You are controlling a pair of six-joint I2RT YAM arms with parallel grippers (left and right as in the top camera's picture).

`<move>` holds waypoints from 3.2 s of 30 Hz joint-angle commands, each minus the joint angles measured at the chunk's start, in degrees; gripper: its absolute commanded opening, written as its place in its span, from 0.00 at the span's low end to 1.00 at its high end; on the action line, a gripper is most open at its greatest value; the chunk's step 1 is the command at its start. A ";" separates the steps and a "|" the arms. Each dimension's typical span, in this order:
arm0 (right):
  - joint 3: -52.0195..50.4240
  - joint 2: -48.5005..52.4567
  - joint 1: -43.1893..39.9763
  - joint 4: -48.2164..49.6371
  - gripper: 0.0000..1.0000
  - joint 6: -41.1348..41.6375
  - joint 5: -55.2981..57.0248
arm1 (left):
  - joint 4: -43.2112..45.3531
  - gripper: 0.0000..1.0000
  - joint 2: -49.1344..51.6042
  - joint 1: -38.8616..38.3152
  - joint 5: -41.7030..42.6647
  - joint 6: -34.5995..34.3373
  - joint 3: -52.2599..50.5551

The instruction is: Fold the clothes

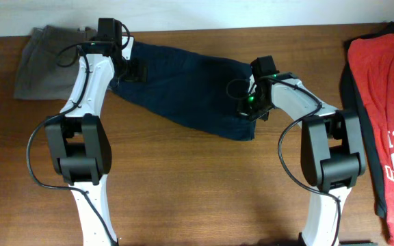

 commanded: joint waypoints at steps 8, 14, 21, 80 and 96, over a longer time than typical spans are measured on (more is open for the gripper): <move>-0.42 3.28 -6.71 -8.44 0.04 2.60 9.62 | -0.33 0.99 -2.27 0.20 0.90 -0.79 0.68; -0.33 3.28 -11.67 -10.71 0.04 -1.70 15.58 | -0.33 0.99 -2.27 0.20 3.85 -0.76 0.68; 1.16 3.28 -14.75 -11.23 0.04 -5.31 23.34 | -2.78 0.80 -2.82 0.07 14.75 -0.70 0.70; 3.85 0.85 -9.77 -22.67 0.04 -5.49 19.23 | -0.94 0.05 5.62 -8.57 2.93 2.40 19.12; 22.47 -1.66 -9.55 -20.48 0.27 -14.43 2.86 | -23.93 0.09 2.10 -15.15 19.74 -1.64 17.62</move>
